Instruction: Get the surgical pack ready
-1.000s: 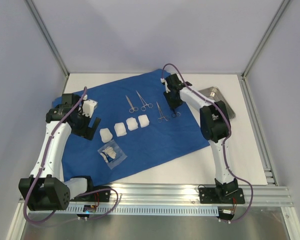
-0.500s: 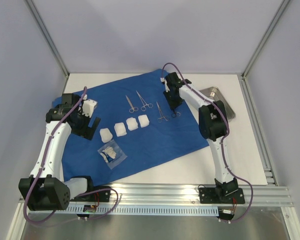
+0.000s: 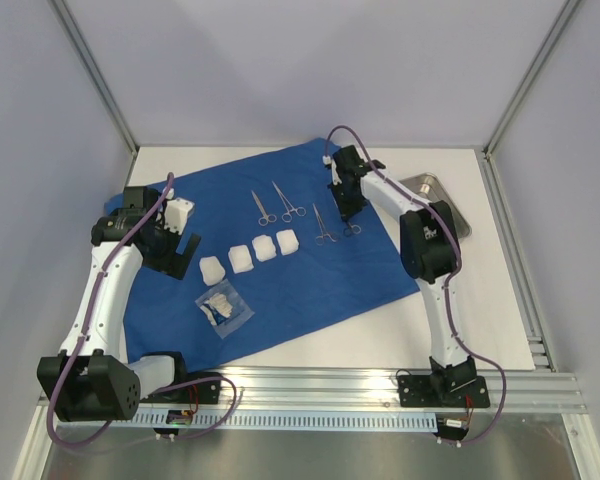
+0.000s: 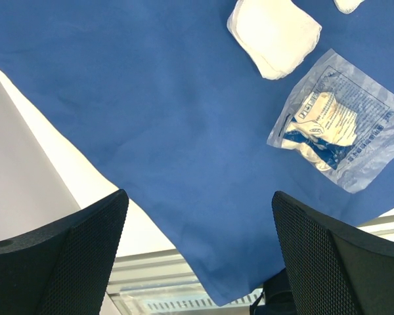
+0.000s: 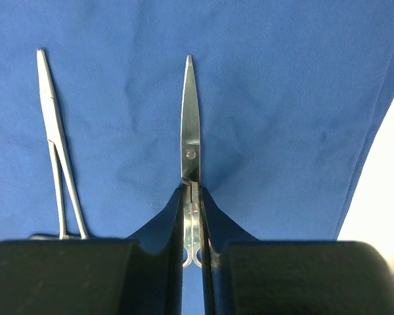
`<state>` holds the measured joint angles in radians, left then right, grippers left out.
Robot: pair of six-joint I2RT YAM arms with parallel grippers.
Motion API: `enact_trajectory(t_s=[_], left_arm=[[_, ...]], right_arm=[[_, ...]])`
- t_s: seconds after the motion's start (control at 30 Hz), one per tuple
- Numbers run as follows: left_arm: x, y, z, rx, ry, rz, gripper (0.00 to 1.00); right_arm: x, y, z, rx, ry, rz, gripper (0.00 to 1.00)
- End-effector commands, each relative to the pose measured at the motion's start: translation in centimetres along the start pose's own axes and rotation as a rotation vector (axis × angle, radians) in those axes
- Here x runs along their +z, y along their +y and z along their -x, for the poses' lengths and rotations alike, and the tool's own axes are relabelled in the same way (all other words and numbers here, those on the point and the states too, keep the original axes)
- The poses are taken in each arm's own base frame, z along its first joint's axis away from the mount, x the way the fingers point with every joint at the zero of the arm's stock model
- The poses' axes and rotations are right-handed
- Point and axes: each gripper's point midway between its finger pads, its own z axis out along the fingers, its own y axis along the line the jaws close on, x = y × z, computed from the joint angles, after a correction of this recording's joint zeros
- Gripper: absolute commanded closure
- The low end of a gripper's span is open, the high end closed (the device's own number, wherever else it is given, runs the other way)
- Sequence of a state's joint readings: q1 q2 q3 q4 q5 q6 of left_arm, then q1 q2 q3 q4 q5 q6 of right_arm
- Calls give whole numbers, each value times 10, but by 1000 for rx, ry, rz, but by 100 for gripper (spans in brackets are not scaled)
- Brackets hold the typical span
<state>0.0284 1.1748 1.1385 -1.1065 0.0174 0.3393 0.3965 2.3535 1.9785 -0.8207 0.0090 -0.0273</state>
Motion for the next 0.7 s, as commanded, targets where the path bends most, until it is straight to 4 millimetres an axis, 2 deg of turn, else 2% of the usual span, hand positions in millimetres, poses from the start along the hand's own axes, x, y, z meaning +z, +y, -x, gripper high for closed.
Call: enact_trajectory(t_s=[0.0, 0.03, 0.13, 0.37, 0.47, 0.5, 0.6, 0.67], left_arm=[[-14, 7, 16, 8, -72, 29, 0], [-14, 6, 16, 8, -74, 29, 0], [-16, 7, 16, 11, -77, 31, 0], [-17, 9, 18, 20, -79, 41, 0], [-18, 10, 19, 23, -81, 45, 0], [-17, 10, 19, 25, -81, 44, 0], [-15, 10, 21, 23, -82, 39, 0], [-13, 10, 23, 21, -77, 30, 0]], right_arm=[[-12, 5, -29, -11, 87, 25, 100], [-24, 7, -20, -14, 49, 42, 99], [-38, 10, -12, -16, 0, 59, 99], [-50, 6, -2, -5, -51, 66, 100], [-67, 3, 11, 7, -106, 85, 99], [-78, 1, 22, 12, -150, 88, 99], [-99, -14, 35, 32, -206, 98, 100], [-112, -36, 41, 57, -233, 72, 99]])
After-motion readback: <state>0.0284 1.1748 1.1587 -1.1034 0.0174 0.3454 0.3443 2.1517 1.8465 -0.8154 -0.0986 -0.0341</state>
